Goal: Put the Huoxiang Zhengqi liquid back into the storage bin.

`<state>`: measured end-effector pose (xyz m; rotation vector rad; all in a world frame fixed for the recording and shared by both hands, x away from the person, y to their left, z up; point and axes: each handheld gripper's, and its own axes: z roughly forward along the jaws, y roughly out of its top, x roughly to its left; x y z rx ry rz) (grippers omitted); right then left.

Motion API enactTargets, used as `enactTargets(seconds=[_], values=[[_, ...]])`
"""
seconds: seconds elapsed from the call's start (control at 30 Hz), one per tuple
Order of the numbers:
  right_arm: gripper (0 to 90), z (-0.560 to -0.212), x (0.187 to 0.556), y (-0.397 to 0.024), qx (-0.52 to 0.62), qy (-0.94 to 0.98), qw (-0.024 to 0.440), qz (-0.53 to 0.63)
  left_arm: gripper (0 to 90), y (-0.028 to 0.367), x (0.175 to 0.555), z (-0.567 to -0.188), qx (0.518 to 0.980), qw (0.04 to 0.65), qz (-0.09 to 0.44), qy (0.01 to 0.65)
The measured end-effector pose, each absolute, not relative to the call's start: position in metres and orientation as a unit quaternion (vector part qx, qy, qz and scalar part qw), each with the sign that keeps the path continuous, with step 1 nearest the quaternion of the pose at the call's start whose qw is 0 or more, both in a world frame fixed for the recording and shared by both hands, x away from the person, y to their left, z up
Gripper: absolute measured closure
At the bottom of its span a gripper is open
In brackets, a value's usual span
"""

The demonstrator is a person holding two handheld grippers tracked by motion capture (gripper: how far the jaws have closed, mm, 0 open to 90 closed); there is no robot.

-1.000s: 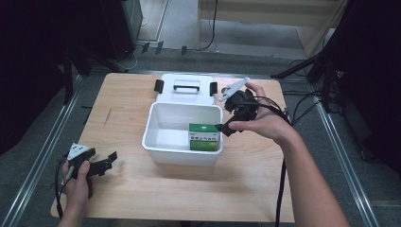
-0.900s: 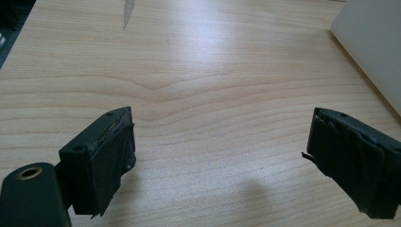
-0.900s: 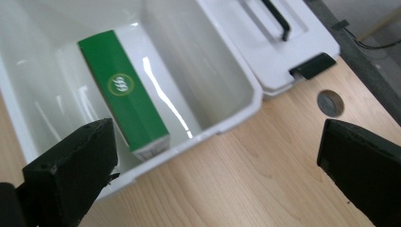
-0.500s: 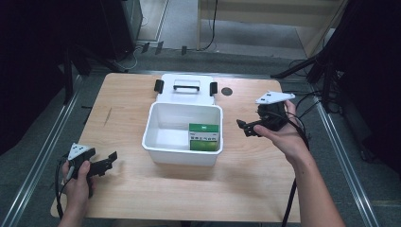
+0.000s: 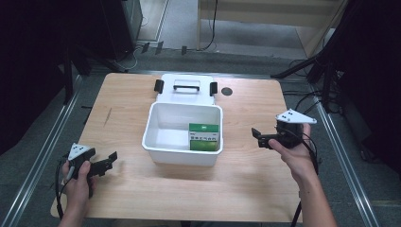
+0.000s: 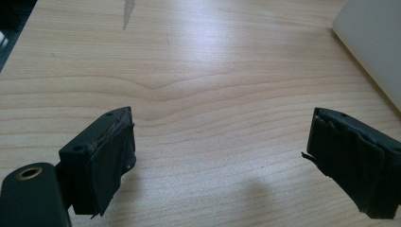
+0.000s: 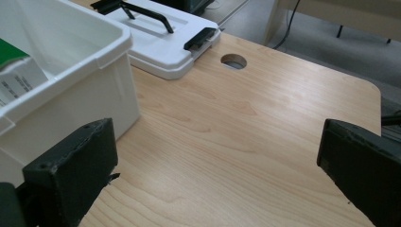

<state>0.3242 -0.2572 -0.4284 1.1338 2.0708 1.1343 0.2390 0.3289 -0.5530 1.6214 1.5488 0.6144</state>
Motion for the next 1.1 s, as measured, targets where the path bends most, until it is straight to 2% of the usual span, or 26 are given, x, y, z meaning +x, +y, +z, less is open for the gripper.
enactTargets(seconds=[0.4,1.1], values=[[0.0,-0.467,0.297,-0.294,0.469,0.712,0.275,0.445,9.2,0.329,0.239,-0.553,0.639,0.397,0.242,0.612],[0.0,-0.527,0.252,-0.346,0.525,0.662,0.277,0.457,9.2,0.328,0.239,-0.553,0.64,0.394,0.246,0.612]])
